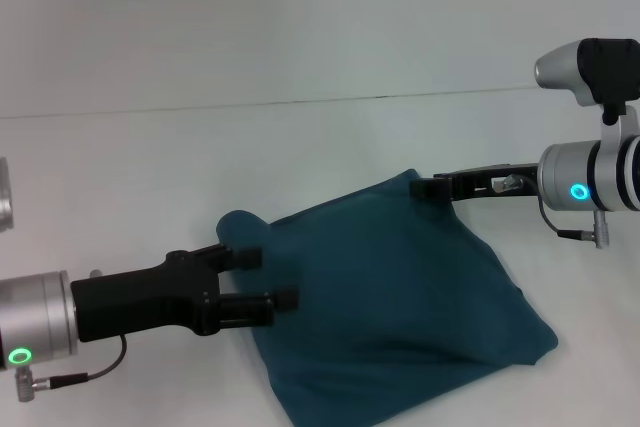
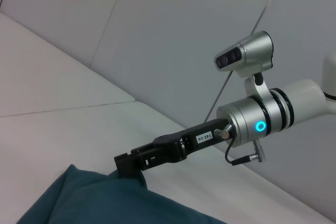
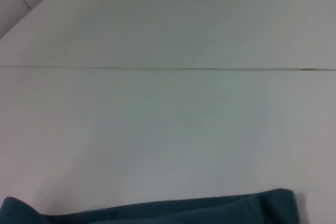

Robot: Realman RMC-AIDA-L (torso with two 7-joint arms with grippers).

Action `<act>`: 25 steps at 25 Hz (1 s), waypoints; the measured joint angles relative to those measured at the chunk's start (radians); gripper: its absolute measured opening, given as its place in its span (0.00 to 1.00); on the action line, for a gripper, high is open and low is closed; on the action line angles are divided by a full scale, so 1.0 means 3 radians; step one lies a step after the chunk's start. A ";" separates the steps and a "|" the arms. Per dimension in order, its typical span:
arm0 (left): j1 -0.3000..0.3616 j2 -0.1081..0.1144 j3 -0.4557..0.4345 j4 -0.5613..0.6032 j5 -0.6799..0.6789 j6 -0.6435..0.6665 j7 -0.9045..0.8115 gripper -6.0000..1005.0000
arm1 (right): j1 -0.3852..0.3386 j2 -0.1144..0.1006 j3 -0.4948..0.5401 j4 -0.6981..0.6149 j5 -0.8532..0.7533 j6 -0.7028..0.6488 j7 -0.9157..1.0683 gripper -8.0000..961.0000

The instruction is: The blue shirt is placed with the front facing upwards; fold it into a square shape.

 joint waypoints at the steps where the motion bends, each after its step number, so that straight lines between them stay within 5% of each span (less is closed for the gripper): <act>1: 0.0001 0.0000 0.0000 -0.0001 0.0000 -0.0001 0.0001 0.92 | 0.0002 0.0002 -0.0003 0.0013 0.0000 0.0006 0.0000 0.43; 10: 0.0013 -0.0002 -0.0002 -0.0003 0.0001 -0.0009 0.0004 0.91 | 0.0073 0.0015 -0.0033 0.0115 0.0000 0.0103 0.0025 0.41; 20: 0.0007 -0.0003 -0.0005 -0.0003 0.0001 -0.0009 0.0005 0.90 | 0.0097 0.0020 -0.0034 0.0148 0.0000 0.0162 0.0077 0.02; 25: 0.0001 -0.0002 -0.0001 -0.0003 0.0001 -0.0001 0.0009 0.90 | 0.0097 0.0017 -0.0020 0.0148 0.0001 0.0166 0.0078 0.02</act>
